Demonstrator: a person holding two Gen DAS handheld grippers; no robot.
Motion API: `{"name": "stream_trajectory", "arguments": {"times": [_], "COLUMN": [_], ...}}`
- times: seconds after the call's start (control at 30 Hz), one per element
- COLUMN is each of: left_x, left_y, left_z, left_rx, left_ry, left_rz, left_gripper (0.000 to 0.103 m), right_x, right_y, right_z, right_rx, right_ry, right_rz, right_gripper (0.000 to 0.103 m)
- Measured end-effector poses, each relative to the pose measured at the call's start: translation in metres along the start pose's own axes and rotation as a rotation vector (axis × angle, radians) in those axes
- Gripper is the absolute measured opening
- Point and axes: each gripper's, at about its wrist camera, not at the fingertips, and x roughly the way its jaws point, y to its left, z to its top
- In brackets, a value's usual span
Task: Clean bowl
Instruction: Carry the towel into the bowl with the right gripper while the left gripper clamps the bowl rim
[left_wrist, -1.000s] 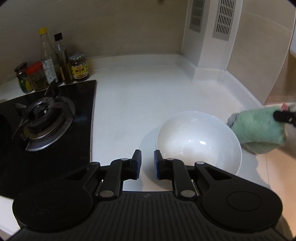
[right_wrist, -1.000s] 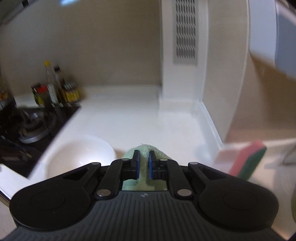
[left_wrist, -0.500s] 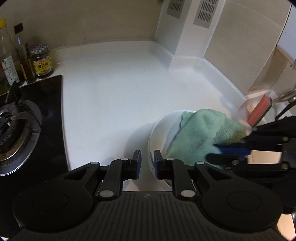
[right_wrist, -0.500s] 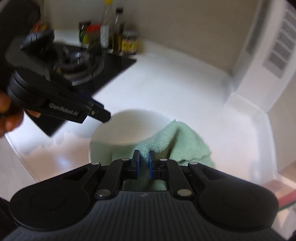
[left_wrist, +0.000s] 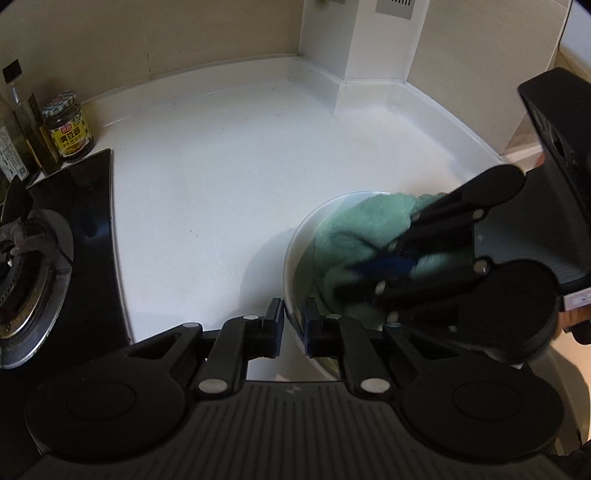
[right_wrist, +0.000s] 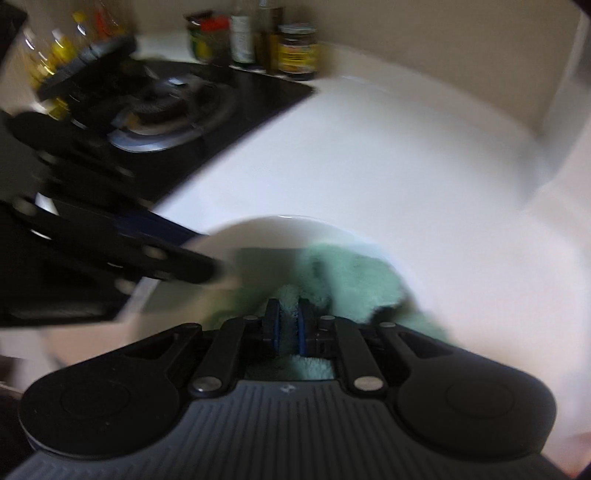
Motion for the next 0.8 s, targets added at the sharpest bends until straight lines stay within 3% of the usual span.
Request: {"name": "stream_trajectory", "arguments": {"times": [0.07, 0.2, 0.27, 0.33, 0.4, 0.53, 0.6, 0.67, 0.8], "left_x": [0.001, 0.003, 0.003, 0.003, 0.003, 0.004, 0.004, 0.005, 0.005], "left_y": [0.001, 0.003, 0.002, 0.001, -0.001, -0.002, -0.001, -0.001, -0.001], "left_z": [0.002, 0.006, 0.006, 0.006, 0.006, 0.007, 0.008, 0.008, 0.006], "left_rx": [0.0, 0.018, 0.033, 0.048, 0.064, 0.066, 0.062, 0.059, 0.054], "left_ry": [0.002, 0.009, 0.011, 0.008, 0.01, 0.008, 0.005, 0.002, -0.004], "left_rz": [-0.006, -0.024, -0.037, -0.037, -0.028, -0.025, -0.026, -0.027, -0.025], "left_gripper": [0.006, 0.005, 0.006, 0.007, 0.008, 0.006, 0.005, 0.005, 0.005], "right_x": [0.002, -0.008, -0.009, -0.004, 0.004, 0.009, 0.002, -0.02, -0.1], "right_y": [0.009, 0.011, 0.008, 0.006, 0.008, 0.021, 0.027, 0.023, 0.0], "right_z": [-0.002, -0.011, -0.011, -0.003, 0.003, 0.004, -0.001, -0.004, -0.005], "right_rx": [-0.068, -0.204, -0.227, -0.226, -0.219, -0.154, -0.17, -0.149, 0.005], "right_ry": [0.064, 0.234, 0.243, 0.21, 0.164, 0.117, 0.142, 0.114, -0.112], "right_rz": [0.046, -0.037, -0.102, -0.187, -0.209, -0.032, -0.026, -0.055, -0.099], "right_gripper": [0.007, 0.005, 0.004, 0.004, 0.004, 0.005, 0.004, 0.004, 0.004]}}
